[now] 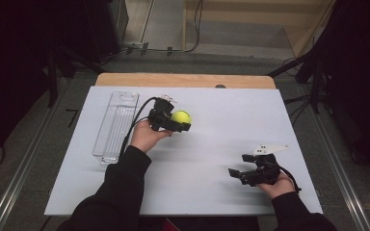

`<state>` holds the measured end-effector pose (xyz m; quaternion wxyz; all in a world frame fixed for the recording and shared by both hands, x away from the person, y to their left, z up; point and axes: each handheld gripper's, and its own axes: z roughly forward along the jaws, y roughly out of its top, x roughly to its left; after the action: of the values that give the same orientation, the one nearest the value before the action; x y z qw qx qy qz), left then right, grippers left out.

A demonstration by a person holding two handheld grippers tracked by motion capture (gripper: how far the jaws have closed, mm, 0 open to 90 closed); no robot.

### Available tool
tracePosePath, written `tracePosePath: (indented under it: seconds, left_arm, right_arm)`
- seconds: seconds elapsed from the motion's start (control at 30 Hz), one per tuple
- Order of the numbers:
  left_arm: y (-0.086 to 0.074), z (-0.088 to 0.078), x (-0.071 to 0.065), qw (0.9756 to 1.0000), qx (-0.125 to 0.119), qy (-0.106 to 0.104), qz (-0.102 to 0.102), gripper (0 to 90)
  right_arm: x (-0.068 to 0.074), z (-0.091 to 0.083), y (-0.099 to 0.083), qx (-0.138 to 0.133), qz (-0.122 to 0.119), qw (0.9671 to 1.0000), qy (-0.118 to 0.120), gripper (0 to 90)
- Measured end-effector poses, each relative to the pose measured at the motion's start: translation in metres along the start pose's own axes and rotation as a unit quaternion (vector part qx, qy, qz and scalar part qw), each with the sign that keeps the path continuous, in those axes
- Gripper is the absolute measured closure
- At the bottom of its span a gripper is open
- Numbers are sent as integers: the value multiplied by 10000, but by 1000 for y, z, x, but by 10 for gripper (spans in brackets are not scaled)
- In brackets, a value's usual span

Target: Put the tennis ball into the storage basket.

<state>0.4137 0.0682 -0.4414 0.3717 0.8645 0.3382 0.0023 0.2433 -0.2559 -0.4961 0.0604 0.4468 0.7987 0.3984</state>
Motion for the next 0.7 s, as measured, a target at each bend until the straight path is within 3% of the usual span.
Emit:
tracePosePath:
  seconds: [0.7]
  left_arm:
    - [0,-19,-3,10000,-13,-26,58,264]
  right_arm:
    - [0,0,0,5,-10,10000,9,133]
